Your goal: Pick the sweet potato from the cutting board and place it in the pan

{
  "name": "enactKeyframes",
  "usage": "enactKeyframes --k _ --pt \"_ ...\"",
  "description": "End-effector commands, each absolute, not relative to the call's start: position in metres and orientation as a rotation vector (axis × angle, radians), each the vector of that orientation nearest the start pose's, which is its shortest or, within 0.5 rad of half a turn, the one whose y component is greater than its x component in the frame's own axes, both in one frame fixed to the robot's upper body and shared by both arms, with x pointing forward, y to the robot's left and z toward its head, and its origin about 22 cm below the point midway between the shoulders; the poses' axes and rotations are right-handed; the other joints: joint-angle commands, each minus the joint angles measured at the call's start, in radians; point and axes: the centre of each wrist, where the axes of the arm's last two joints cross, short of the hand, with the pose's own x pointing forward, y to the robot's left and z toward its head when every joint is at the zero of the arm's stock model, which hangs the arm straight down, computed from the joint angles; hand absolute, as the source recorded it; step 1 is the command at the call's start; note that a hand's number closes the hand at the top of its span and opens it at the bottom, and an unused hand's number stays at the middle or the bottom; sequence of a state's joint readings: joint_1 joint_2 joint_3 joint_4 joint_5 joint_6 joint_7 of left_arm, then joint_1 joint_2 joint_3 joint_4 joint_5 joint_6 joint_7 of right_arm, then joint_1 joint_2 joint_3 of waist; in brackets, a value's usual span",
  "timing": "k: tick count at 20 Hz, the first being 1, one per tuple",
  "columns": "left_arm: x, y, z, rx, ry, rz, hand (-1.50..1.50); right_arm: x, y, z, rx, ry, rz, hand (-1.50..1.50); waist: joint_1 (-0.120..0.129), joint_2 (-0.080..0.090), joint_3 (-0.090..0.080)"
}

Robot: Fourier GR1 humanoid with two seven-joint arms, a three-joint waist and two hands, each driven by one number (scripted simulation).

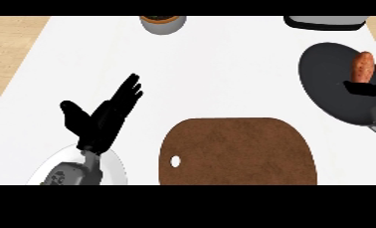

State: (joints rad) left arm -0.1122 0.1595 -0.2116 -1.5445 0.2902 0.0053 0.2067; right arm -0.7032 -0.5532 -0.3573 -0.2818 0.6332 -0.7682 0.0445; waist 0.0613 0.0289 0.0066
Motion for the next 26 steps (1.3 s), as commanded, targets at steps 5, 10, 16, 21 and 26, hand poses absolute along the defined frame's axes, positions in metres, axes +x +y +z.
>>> enactKeyframes --k 5,10,16,21,26 --pt "0.256 0.207 0.013 -0.26 -1.373 -0.134 0.0 0.357 -0.425 0.019 -1.277 -1.273 -0.199 -1.5 -0.013 -0.007 0.005" --pt "0.258 0.218 0.012 -0.249 -1.371 -0.098 0.0 0.342 -0.448 0.022 -1.145 -1.414 -0.407 -1.5 -0.032 -0.011 0.001" --pt "0.253 0.217 0.013 -0.251 -1.365 -0.109 0.0 0.298 -0.478 -0.01 -0.928 -1.427 -0.448 -1.5 -0.032 -0.014 -0.001" --pt "0.25 0.216 0.015 -0.239 -1.373 -0.107 0.0 0.259 -0.499 -0.028 -0.821 -1.491 -0.399 -1.5 -0.046 -0.022 -0.003" --pt "0.263 0.222 -0.006 -0.225 -1.376 -0.094 0.0 0.225 -0.511 -0.044 -0.723 -1.535 -0.37 -1.5 -0.052 -0.019 -0.003"
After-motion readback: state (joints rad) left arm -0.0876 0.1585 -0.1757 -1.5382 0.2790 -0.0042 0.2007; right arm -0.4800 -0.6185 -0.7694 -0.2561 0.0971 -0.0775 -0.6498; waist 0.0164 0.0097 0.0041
